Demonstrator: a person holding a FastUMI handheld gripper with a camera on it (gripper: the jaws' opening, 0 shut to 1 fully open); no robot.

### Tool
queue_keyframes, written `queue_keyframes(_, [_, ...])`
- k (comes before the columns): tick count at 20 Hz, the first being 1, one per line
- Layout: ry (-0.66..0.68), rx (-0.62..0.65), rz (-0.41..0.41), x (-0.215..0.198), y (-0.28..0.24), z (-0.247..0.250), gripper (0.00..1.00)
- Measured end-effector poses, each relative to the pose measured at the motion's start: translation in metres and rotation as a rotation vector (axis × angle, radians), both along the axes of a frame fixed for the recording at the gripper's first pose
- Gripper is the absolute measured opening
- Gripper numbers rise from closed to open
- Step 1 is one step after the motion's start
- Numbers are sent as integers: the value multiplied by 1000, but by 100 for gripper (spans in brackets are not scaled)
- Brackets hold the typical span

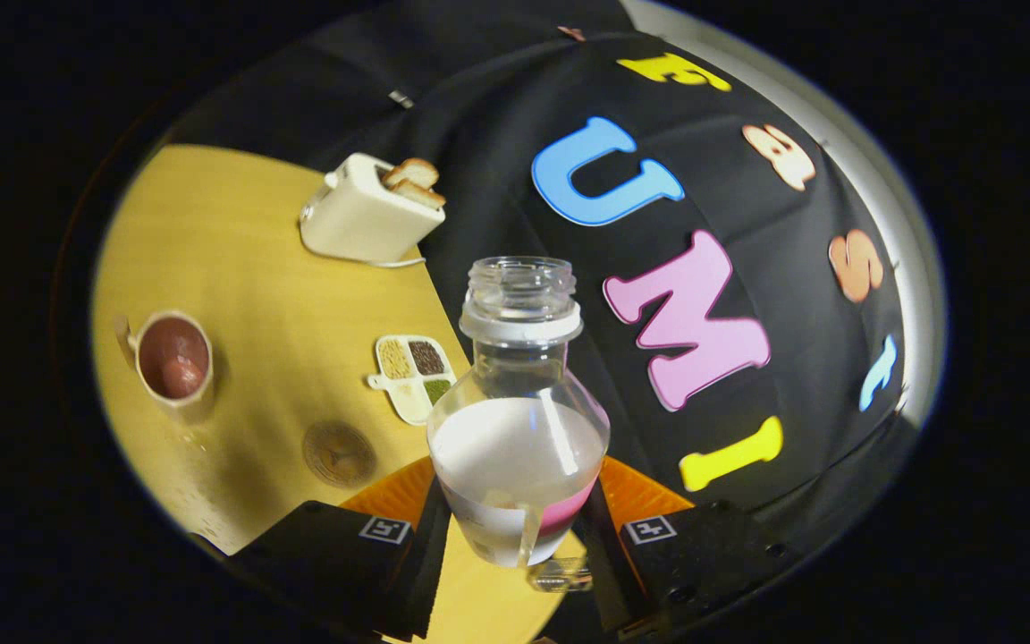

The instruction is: Take the bottle from table, then pour the juice into the cup, finally place the bottle on the coaster

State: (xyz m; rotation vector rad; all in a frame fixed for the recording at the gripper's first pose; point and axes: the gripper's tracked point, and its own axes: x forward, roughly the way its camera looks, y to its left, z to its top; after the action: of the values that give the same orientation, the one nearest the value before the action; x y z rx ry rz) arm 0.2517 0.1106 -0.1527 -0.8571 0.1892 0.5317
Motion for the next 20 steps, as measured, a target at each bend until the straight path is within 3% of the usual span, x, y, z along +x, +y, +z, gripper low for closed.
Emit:
queue_keyframes(5, [146, 320, -22, 0, 19, 11, 71])
queue_keyframes(11, [204, 501, -63, 8, 37, -13, 71])
queue_keyframes(14, [191, 583, -108, 13, 35, -32, 71])
queue_keyframes(20, [287, 748, -222, 23, 45, -84, 71])
